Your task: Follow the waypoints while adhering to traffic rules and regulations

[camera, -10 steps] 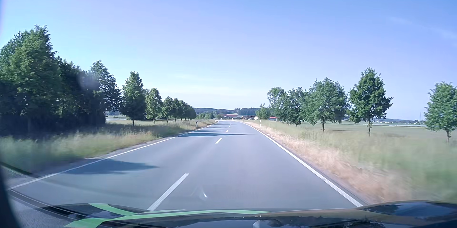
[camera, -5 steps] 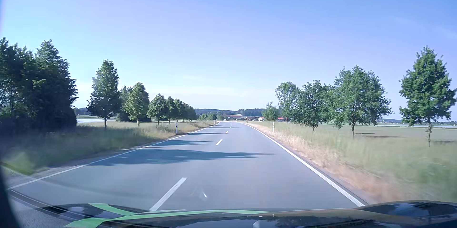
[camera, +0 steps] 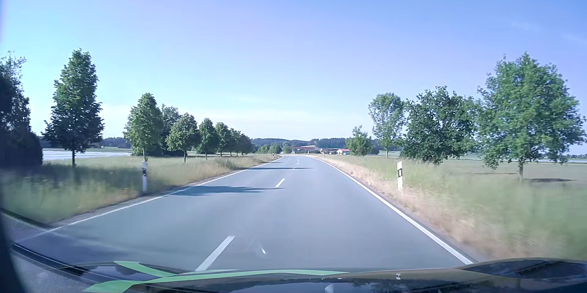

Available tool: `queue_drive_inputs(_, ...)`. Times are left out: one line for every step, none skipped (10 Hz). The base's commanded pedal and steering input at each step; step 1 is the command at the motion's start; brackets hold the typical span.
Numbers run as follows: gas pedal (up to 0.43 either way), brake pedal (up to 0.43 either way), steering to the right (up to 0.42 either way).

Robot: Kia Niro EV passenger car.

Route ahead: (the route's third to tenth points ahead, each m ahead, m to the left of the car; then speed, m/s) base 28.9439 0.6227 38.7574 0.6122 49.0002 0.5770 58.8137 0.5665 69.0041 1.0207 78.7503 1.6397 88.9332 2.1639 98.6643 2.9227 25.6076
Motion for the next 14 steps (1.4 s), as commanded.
queue_drive_inputs(0.197,0.000,-0.007)
queue_drive_inputs(0.197,0.000,-0.006)
queue_drive_inputs(0.197,0.000,-0.004)
queue_drive_inputs(0.197,0.000,-0.003)
queue_drive_inputs(0.197,0.000,-0.003)
queue_drive_inputs(0.197,0.000,-0.003)
queue_drive_inputs(0.189,0.000,-0.003)
queue_drive_inputs(0.169,0.000,-0.003)
queue_drive_inputs(0.098,0.000,-0.002)
queue_drive_inputs(0.067,0.000,-0.003)
queue_drive_inputs(0.067,0.000,-0.003)
queue_drive_inputs(0.067,0.000,-0.003)
queue_drive_inputs(0.087,0.000,-0.003)
queue_drive_inputs(0.098,0.000,-0.003)
